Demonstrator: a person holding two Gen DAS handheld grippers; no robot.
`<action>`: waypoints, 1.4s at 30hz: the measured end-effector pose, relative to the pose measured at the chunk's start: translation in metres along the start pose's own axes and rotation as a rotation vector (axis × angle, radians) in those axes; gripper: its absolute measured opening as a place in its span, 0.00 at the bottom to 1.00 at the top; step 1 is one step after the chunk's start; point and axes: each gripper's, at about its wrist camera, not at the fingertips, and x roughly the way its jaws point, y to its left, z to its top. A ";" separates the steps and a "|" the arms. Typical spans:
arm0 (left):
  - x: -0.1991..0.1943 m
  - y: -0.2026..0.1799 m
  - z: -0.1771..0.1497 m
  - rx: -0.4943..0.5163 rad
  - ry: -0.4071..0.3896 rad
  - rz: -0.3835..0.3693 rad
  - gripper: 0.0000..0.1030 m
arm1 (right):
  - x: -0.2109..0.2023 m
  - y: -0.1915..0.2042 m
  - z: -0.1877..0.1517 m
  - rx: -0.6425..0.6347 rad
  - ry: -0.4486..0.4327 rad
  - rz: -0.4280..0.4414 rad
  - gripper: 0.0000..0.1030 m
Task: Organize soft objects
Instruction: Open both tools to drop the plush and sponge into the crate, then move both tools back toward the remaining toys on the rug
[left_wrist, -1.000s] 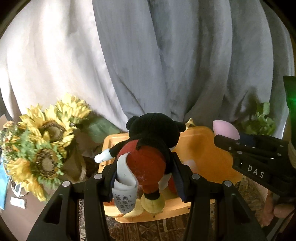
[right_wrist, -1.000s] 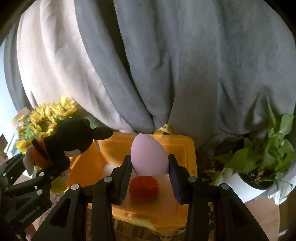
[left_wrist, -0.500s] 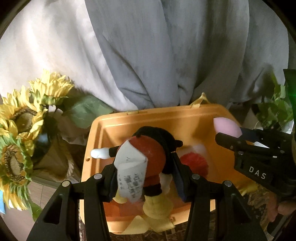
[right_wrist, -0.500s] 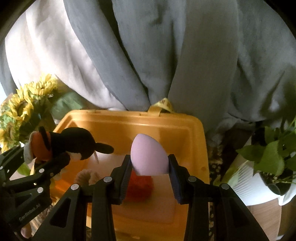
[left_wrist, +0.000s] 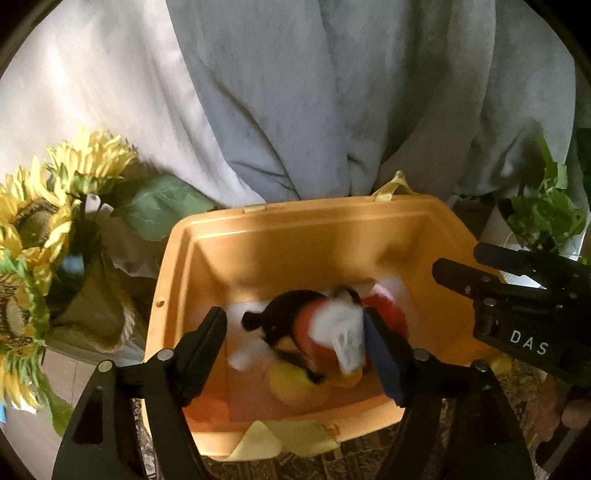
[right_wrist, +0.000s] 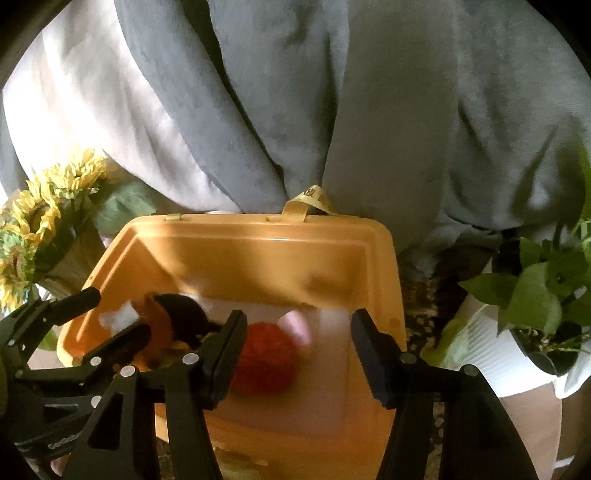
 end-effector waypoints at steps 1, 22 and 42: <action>-0.003 -0.001 0.000 0.000 -0.006 0.003 0.75 | -0.002 0.000 0.000 0.003 -0.003 -0.001 0.58; -0.096 -0.018 -0.039 0.025 -0.175 0.074 0.91 | -0.085 -0.001 -0.029 0.057 -0.119 -0.018 0.68; -0.169 -0.044 -0.114 0.044 -0.196 0.101 0.92 | -0.158 0.010 -0.104 0.046 -0.160 -0.049 0.71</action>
